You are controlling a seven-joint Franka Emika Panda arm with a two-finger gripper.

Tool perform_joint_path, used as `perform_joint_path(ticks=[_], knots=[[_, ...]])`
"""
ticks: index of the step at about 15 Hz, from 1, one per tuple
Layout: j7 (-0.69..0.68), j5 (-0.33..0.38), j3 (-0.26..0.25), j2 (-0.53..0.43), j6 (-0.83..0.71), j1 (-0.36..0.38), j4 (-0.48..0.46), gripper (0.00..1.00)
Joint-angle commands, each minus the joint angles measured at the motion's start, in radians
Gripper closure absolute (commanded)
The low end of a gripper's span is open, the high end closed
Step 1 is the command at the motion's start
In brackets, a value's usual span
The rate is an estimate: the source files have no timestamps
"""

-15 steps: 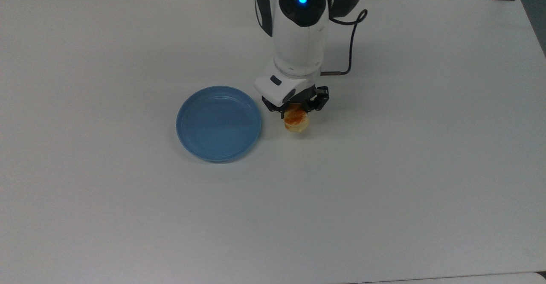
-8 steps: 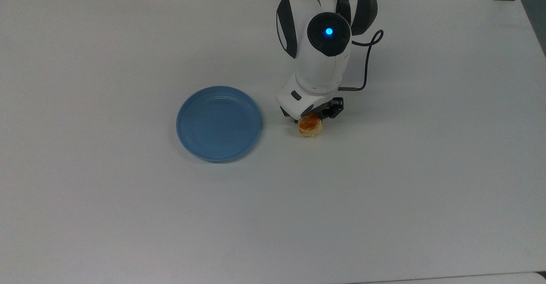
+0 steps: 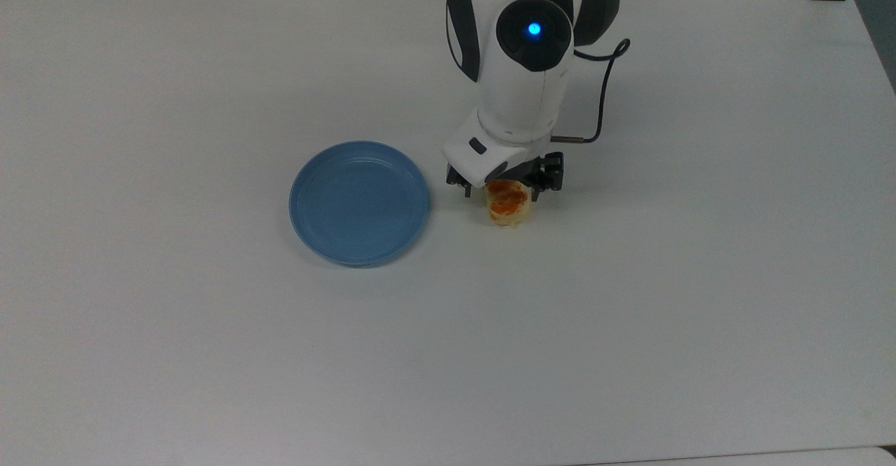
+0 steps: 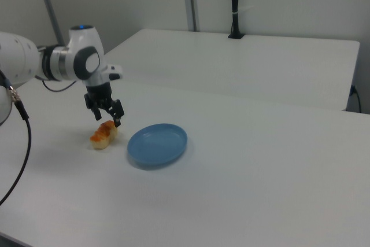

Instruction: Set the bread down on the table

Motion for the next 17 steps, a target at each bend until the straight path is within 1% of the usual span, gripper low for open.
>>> perform_joint_path(ticks=[1,4,6,7,8,10,11,12,13,14,15,17], knots=[[0.016,0.004,-0.012,-0.192,-0.199,-0.059,-0.027,0.00],[0.003,0.006,-0.012,-0.325,-0.302,-0.134,-0.030,0.00],[-0.048,0.007,-0.022,-0.419,-0.343,-0.174,-0.050,0.00],[-0.087,0.007,-0.038,-0.454,-0.366,-0.183,-0.051,0.00],[-0.121,0.018,-0.067,-0.482,-0.397,-0.185,-0.050,0.00],[-0.183,0.079,-0.137,-0.540,-0.434,-0.180,-0.051,0.00],[-0.228,0.090,-0.159,-0.560,-0.450,-0.183,-0.053,0.00],[-0.280,0.090,-0.164,-0.565,-0.466,-0.193,-0.051,0.00],[-0.381,0.090,-0.164,-0.571,-0.469,-0.228,-0.053,0.00],[-0.453,0.092,-0.164,-0.571,-0.463,-0.248,-0.051,0.00],[-0.501,0.093,-0.164,-0.571,-0.458,-0.262,-0.051,0.00],[-0.524,0.092,-0.164,-0.570,-0.457,-0.268,-0.051,0.00]])
